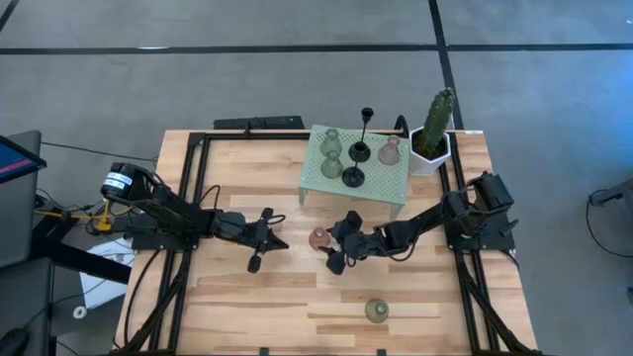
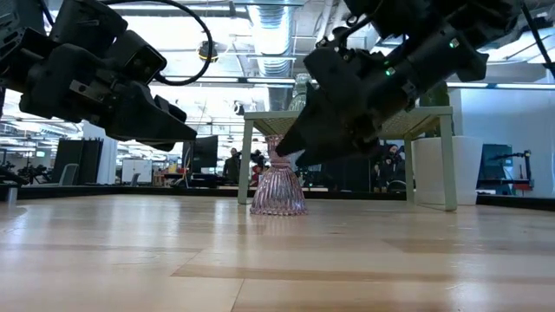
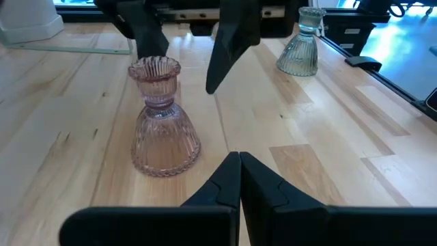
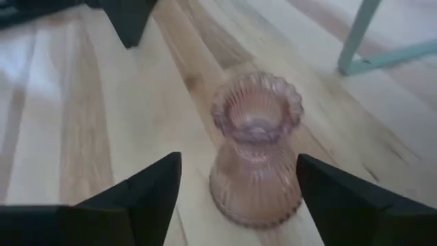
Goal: Pick & Place candle stick holders
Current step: Put the pink glass candle holder on the shelf aligned with the other pink glass candle holder, then put the green glass candle holder on the shelf aligned with the other green glass candle holders
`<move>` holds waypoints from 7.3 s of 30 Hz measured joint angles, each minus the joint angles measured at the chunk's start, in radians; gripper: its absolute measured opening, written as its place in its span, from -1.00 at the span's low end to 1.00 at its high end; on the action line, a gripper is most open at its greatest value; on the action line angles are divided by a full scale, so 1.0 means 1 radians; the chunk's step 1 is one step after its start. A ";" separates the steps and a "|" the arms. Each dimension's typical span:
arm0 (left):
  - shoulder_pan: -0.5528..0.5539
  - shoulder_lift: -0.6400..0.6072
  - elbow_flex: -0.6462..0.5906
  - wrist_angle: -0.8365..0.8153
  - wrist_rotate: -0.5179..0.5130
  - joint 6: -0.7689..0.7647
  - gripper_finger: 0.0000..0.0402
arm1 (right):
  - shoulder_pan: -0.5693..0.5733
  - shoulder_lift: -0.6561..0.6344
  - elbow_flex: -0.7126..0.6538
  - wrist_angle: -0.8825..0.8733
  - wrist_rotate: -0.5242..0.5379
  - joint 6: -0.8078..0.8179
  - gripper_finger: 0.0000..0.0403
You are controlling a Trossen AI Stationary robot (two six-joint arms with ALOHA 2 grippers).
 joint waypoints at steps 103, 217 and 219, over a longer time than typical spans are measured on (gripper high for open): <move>0.000 0.000 0.000 -0.037 -0.001 -0.012 -0.99 | -0.359 -0.716 0.094 -0.884 0.053 -0.052 -0.32; -0.088 0.000 0.097 0.033 -0.004 0.076 -0.99 | 0.578 -0.774 -0.156 -0.849 0.253 0.157 -1.00; -0.088 0.000 0.097 0.032 -0.004 0.075 -0.99 | 0.570 -0.774 -0.156 -0.864 0.192 0.108 -1.00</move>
